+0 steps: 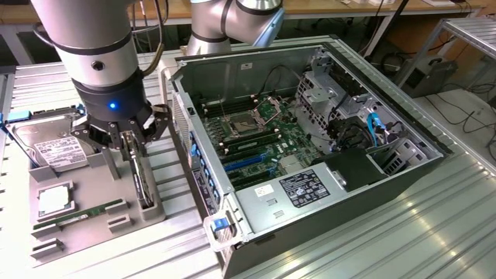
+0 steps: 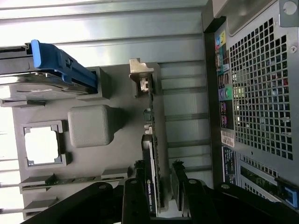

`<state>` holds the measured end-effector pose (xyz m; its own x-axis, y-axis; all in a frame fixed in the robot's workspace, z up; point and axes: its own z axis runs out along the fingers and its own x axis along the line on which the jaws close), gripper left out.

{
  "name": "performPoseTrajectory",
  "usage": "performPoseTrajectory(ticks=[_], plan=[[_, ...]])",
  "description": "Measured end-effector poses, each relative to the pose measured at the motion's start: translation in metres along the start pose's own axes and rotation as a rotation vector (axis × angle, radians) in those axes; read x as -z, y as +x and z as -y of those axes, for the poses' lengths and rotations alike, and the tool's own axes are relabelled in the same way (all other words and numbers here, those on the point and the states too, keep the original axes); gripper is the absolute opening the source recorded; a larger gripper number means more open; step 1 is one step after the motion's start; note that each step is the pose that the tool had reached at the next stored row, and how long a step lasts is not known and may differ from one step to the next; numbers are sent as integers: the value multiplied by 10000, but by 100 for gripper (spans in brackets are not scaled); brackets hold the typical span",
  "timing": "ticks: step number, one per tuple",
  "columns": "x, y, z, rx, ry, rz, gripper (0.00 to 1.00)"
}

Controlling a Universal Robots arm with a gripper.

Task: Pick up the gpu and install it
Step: 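Pick up the gpu and move the gpu toward the slot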

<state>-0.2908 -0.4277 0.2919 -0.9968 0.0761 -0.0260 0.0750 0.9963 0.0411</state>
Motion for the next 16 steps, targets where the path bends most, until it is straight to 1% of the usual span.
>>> performPoseTrajectory(ticks=[1,3,12,14,16], plan=[[-39,9,16,-1,1,0,36],[-63,27,24,0,-2,15,36],[-69,34,24,0,-2,21,36],[-80,45,26,0,-2,36,36],[-102,59,28,2,-5,67,36]])
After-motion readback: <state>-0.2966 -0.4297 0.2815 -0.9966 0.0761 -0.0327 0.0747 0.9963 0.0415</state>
